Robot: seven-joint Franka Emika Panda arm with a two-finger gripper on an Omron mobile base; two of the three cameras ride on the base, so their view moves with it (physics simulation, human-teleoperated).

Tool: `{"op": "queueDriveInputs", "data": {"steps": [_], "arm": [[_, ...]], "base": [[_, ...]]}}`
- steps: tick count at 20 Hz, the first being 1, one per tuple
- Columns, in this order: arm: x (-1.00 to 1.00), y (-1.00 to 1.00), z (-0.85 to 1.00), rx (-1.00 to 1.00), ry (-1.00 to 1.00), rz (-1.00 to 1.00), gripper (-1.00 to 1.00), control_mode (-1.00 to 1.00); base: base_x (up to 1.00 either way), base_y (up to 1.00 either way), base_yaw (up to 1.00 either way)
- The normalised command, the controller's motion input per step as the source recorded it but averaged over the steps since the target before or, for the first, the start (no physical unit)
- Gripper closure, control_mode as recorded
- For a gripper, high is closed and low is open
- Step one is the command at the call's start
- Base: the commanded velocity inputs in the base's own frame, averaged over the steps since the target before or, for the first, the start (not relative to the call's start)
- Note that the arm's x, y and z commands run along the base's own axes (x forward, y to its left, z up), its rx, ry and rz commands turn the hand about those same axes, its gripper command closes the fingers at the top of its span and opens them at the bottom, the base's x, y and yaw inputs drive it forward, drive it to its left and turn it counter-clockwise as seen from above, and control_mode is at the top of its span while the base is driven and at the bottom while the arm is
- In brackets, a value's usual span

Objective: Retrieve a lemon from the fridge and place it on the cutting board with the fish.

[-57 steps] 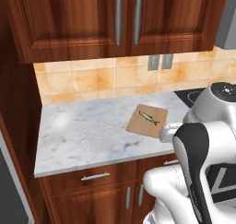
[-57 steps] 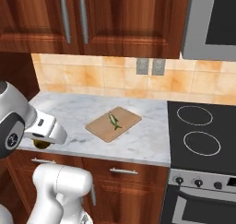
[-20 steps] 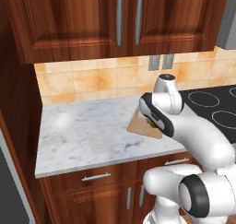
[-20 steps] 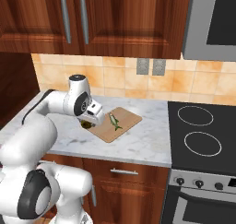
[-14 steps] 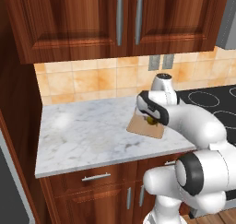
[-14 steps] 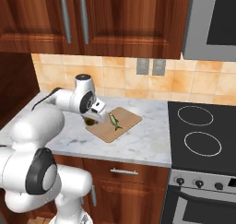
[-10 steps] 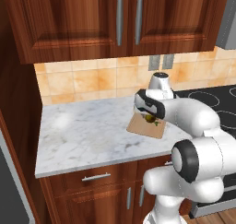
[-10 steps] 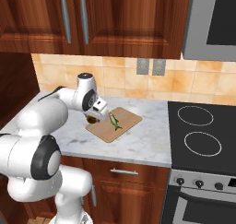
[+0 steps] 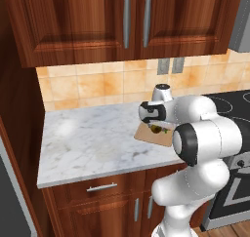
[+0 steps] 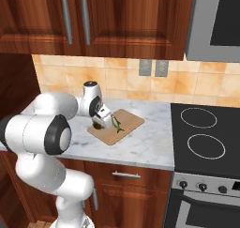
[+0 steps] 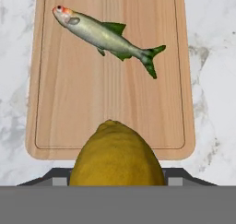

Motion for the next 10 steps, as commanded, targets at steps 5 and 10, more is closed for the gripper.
{"op": "queueDriveInputs", "data": {"steps": [5, 10], "arm": [[0.32, -0.27, -0.27, 0.0, 0.0, -0.08, 1.0, -1.0], [0.35, -0.2, -0.18, 0.0, 0.0, -0.04, 1.0, -1.0]], "base": [[0.0, 0.0, 0.0], [0.0, 0.0, 0.0]]}}
